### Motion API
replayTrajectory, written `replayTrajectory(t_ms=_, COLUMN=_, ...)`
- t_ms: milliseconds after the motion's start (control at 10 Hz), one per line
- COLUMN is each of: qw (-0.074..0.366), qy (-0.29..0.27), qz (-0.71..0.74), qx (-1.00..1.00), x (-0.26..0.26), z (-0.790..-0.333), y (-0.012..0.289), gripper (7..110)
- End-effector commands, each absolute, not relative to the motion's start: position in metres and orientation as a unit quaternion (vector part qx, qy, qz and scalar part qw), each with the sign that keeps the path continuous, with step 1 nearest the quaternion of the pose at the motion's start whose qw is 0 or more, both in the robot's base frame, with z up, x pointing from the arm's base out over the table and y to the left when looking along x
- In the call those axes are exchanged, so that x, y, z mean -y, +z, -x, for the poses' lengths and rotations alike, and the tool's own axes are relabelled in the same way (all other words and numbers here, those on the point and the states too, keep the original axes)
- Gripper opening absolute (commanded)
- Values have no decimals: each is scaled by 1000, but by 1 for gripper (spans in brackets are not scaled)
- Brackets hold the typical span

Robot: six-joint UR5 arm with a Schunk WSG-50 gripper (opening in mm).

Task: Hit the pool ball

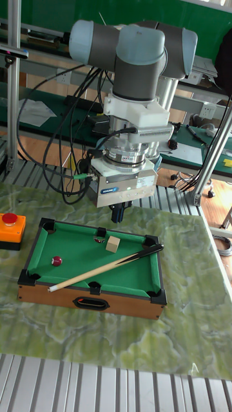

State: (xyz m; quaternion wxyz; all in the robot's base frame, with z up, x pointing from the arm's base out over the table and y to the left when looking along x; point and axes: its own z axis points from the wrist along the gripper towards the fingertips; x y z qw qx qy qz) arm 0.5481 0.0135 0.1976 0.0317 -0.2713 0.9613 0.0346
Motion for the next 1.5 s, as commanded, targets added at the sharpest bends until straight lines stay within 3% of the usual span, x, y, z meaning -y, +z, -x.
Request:
replayTrajectory(t_ms=0, qw=-6, qy=28, qz=283, qx=-959, x=-9, z=-533, y=198, gripper=7)
replayTrajectory(t_ms=400, qw=-34, qy=93, qz=213, qx=-972, x=-39, z=-516, y=198, gripper=7)
replayTrajectory(t_ms=700, qw=-88, qy=33, qz=163, qx=-982, x=-7, z=-497, y=196, gripper=7)
replayTrajectory(t_ms=1000, qw=-46, qy=15, qz=179, qx=-983, x=8, z=-511, y=180, gripper=7)
replayTrajectory(t_ms=1400, qw=-4, qy=-17, qz=270, qx=-963, x=-5, z=-567, y=161, gripper=7)
